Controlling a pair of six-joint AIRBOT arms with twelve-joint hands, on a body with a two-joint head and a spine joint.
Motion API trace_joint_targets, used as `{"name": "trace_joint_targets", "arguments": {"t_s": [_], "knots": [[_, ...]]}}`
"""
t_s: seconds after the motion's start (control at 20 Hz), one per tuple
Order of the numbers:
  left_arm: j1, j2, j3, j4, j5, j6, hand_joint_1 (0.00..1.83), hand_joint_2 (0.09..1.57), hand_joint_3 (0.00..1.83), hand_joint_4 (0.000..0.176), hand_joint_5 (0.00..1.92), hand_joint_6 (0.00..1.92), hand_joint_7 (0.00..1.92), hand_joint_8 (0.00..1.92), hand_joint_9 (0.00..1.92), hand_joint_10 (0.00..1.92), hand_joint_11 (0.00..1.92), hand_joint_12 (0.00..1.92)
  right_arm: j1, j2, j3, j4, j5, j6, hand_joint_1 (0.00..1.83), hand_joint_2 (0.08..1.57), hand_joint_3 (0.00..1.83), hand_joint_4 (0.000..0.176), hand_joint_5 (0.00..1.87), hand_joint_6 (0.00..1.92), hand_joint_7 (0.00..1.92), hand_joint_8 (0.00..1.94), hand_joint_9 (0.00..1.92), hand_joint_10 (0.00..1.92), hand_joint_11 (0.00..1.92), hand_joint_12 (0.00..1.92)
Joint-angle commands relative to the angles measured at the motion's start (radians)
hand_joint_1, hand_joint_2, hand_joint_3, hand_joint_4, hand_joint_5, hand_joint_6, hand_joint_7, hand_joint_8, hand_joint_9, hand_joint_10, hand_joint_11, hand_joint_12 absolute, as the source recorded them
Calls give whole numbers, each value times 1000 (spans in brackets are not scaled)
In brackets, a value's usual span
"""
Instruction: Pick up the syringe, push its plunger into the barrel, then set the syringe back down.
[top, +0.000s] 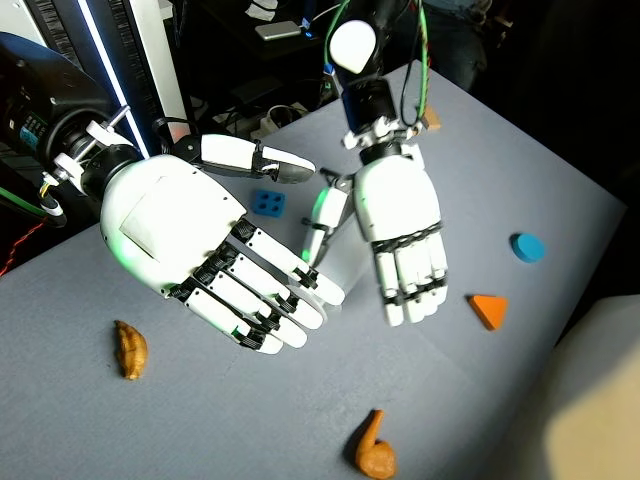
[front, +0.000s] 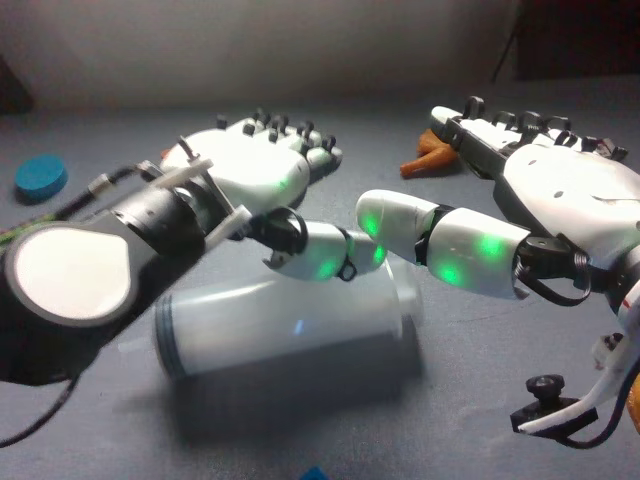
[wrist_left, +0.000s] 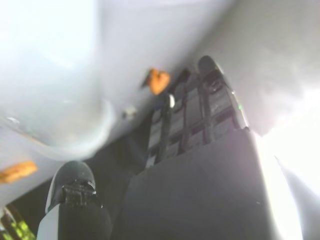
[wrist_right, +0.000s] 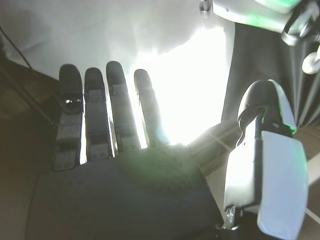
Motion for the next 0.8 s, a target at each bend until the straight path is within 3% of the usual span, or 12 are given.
{"name": "trace_joint_targets", "arguments": {"t_s": [0.0, 0.05, 0.2, 0.35, 0.45, 0.55, 0.65, 0.7, 0.75], "knots": [[-19, 8, -5, 46, 49, 11, 1, 1083, 8, 0, 150, 7, 65, 1, 75, 3, 0, 483, 17, -2, -1, -84, 68, 8, 14, 936, 0, 46, 164, 2, 245, 2, 172, 2, 0, 780], [-40, 23, -17, -31, 52, 109, 0, 1086, 4, 0, 158, 5, 75, 3, 85, 4, 0, 532, 17, -2, -1, -84, 68, 8, 14, 932, 0, 46, 171, 3, 248, 2, 187, 6, 0, 807], [-63, 73, -60, -97, 116, 156, 0, 1092, 4, 0, 167, 6, 84, 4, 89, 3, 0, 549, 17, -2, -1, -84, 70, 8, 21, 930, 0, 47, 167, 0, 248, 1, 190, 5, 0, 806], [-87, 138, -132, -223, 231, 263, 1, 1096, 5, 0, 164, 3, 93, 7, 96, 5, 0, 551, 17, -2, -1, -84, 75, 9, 21, 930, 0, 46, 170, 1, 249, 1, 188, 2, 0, 790], [-125, 172, -180, -295, 295, 360, 4, 1096, 1, 15, 173, 2, 107, 4, 122, 6, 0, 623, 18, -2, -2, -84, 78, 9, 25, 930, 0, 45, 186, 6, 255, 3, 187, 1, 0, 821], [-151, 186, -216, -330, 327, 404, 13, 1094, 0, 28, 199, 0, 148, 0, 170, 2, 3, 737, 18, -2, -4, -84, 79, 9, 37, 926, 0, 43, 209, 12, 275, 9, 196, 4, 0, 823], [-179, 199, -246, -373, 345, 454, 26, 1128, 3, 29, 301, 10, 309, 13, 370, 38, 150, 835, 18, -2, -5, -84, 80, 9, 50, 928, 0, 32, 368, 17, 415, 9, 295, 12, 51, 909], [-193, 205, -258, -390, 353, 475, 26, 1128, 3, 29, 301, 10, 309, 13, 370, 38, 150, 835, 18, -2, -5, -84, 80, 9, 50, 928, 0, 32, 368, 17, 415, 9, 295, 12, 51, 909], [-215, 218, -283, -412, 378, 510, 134, 1166, 1, 1, 567, 18, 663, 63, 710, 152, 405, 987, 18, -2, -5, -83, 80, 10, 82, 979, 4, 19, 608, 34, 654, 16, 518, 29, 229, 971]]}}
